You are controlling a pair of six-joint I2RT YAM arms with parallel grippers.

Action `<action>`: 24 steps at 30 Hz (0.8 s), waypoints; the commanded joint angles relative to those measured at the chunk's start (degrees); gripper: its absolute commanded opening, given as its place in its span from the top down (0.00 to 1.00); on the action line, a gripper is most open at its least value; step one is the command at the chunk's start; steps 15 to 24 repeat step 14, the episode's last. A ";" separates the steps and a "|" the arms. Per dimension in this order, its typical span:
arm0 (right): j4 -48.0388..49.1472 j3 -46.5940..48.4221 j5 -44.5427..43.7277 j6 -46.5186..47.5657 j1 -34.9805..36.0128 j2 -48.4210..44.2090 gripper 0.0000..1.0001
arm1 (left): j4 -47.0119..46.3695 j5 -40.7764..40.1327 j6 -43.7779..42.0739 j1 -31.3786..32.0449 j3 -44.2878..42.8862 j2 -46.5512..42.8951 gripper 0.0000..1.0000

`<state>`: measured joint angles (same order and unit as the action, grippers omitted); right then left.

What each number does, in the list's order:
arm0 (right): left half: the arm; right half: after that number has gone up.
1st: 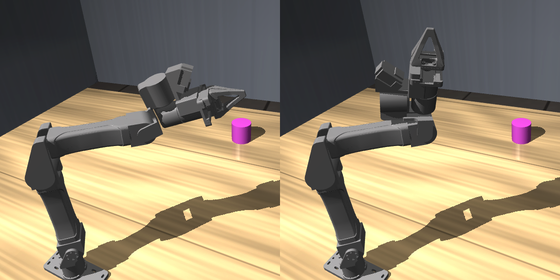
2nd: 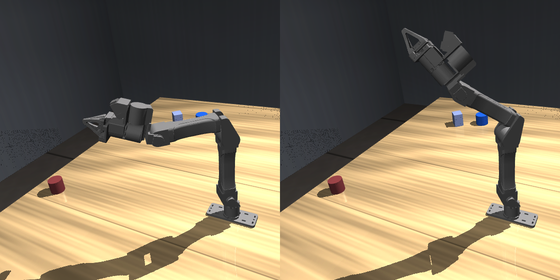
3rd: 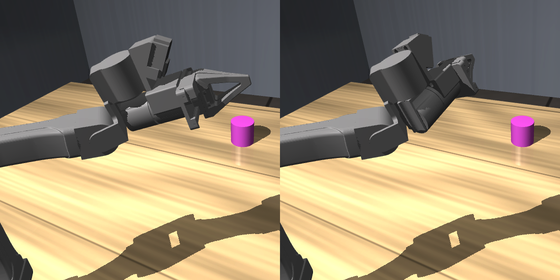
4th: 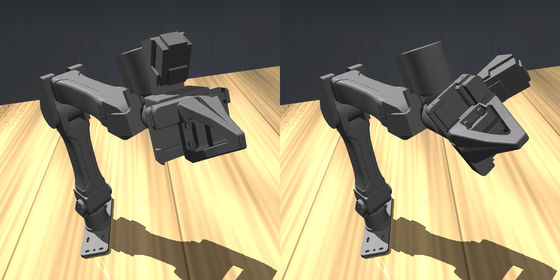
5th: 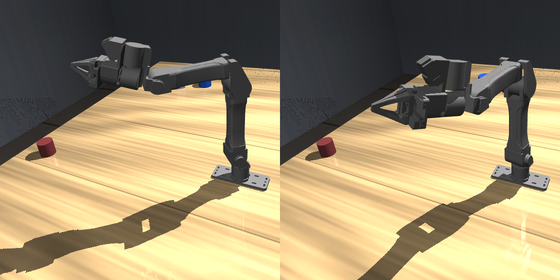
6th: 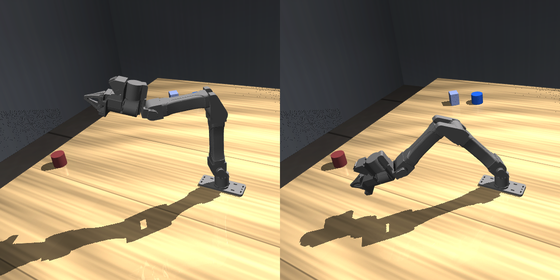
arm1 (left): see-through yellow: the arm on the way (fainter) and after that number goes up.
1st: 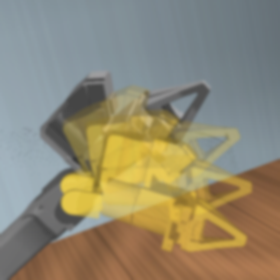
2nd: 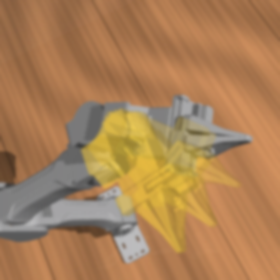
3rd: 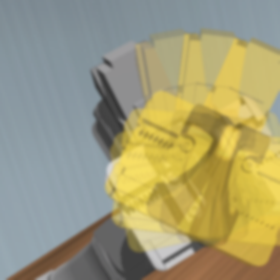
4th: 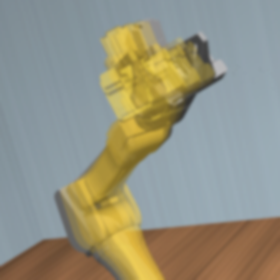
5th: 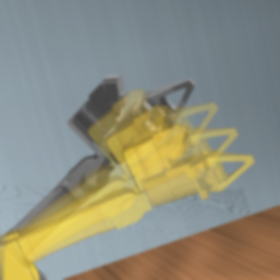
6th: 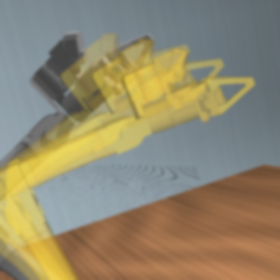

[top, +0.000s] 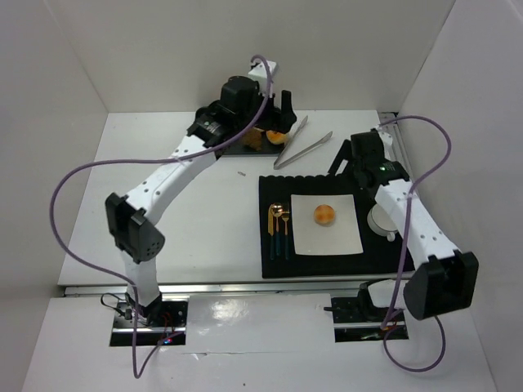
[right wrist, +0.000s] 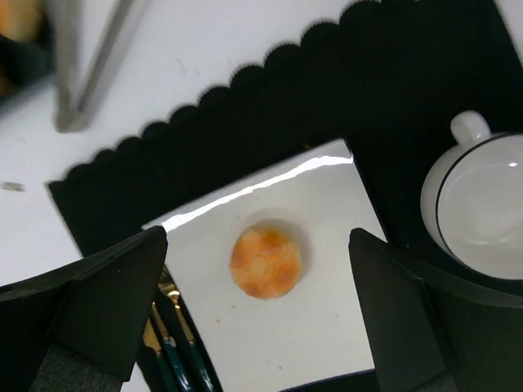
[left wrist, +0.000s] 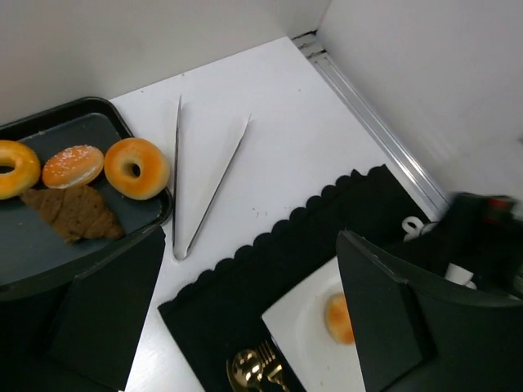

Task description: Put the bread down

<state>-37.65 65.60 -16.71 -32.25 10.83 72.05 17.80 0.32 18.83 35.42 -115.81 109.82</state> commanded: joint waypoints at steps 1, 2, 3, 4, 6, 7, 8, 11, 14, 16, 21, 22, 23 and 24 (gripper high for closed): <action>-3.04 -0.48 1.59 -1.59 -0.37 4.13 0.01 | 7.14 -1.45 -2.57 1.49 4.44 -4.95 0.00; -3.04 -0.48 2.29 -1.59 -0.37 4.85 0.01 | 10.73 -1.98 -2.57 2.10 6.45 -5.75 0.00; -2.44 -1.26 2.30 -1.59 -0.37 5.46 0.01 | 12.41 -3.12 -2.57 2.63 7.60 -6.45 0.00; -2.43 -1.88 2.30 -1.59 -0.37 6.16 0.01 | 14.08 -3.83 -2.57 2.64 8.83 -7.24 0.00; -1.21 -2.58 2.82 -2.20 -0.37 6.17 0.01 | 17.86 -6.19 -1.00 3.16 13.05 -9.53 0.00; -0.68 -3.46 3.43 -2.20 -0.37 6.17 0.01 | 18.58 -7.16 -0.99 3.16 14.63 -10.58 0.00; -0.67 -3.46 3.96 -2.20 -0.37 6.17 0.01 | 18.58 -7.78 -0.47 3.16 18.30 -12.85 0.00; 0.56 -4.96 3.97 -2.20 -0.37 5.56 0.01 | 19.11 -10.15 -0.46 3.16 24.73 -16.38 0.00; -0.05 -5.57 3.27 -2.73 -0.37 6.25 0.01 | 18.58 -10.86 0.68 0.97 26.25 -18.76 0.00; -0.05 -5.57 3.27 -2.73 -0.37 6.25 0.01 | 18.58 -10.86 0.68 0.97 26.25 -18.76 0.00; -0.05 -5.57 3.27 -2.73 -0.37 6.25 0.01 | 18.58 -10.86 0.68 0.97 26.25 -18.76 0.00; -0.05 -5.57 3.27 -2.73 -0.37 6.25 0.01 | 18.58 -10.86 0.68 0.97 26.25 -18.76 0.00; -0.05 -5.57 3.27 -2.73 -0.37 6.25 0.01 | 18.58 -10.86 0.68 0.97 26.25 -18.76 0.00; -0.05 -5.57 3.27 -2.73 -0.37 6.25 0.01 | 18.58 -10.86 0.68 0.97 26.25 -18.76 0.00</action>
